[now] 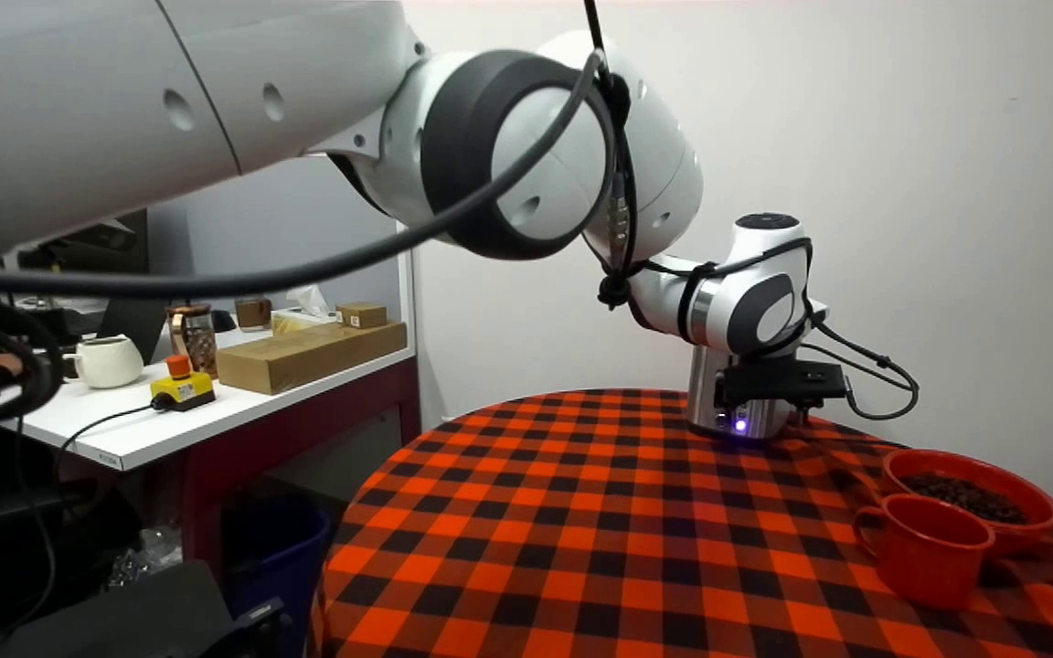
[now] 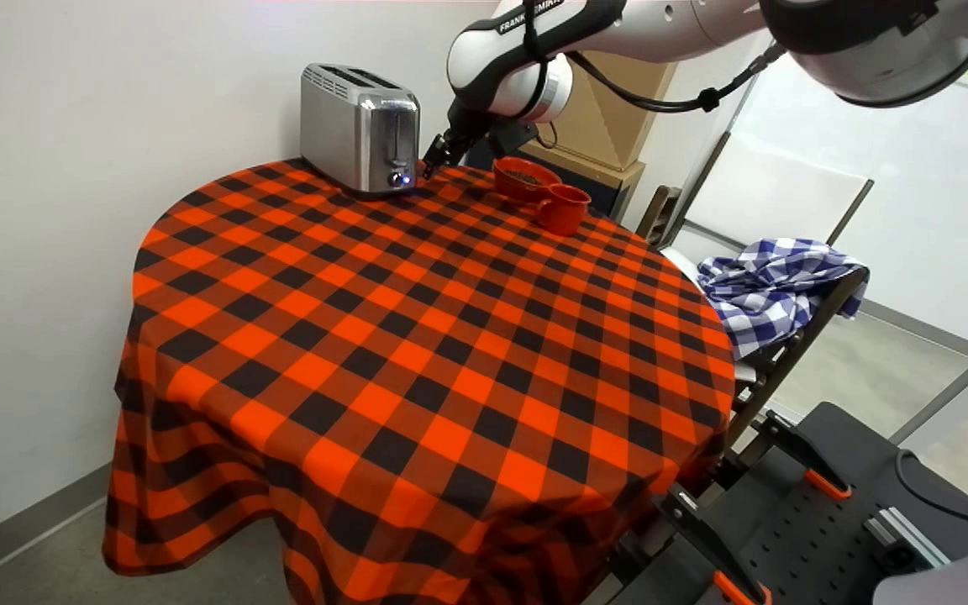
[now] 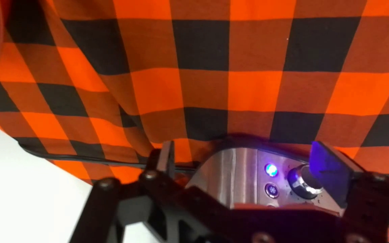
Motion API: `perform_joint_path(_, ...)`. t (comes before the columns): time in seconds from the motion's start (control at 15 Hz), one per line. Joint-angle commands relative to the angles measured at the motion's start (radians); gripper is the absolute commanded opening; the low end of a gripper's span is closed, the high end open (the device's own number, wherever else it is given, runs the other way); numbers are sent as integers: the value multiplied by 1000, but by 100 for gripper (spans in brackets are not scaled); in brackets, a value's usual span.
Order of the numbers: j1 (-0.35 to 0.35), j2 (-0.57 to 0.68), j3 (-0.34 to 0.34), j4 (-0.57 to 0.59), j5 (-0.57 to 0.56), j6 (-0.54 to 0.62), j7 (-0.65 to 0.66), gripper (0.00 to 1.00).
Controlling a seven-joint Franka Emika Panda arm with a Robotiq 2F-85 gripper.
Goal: Turn off the toaster
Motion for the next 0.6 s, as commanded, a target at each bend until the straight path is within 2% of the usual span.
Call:
perform_joint_path(0.0, 9, 112, 6, 181, 11, -72, -51, 100)
perform_joint_path(0.53, 29, 239, 11, 348, -1, -54, -70, 100)
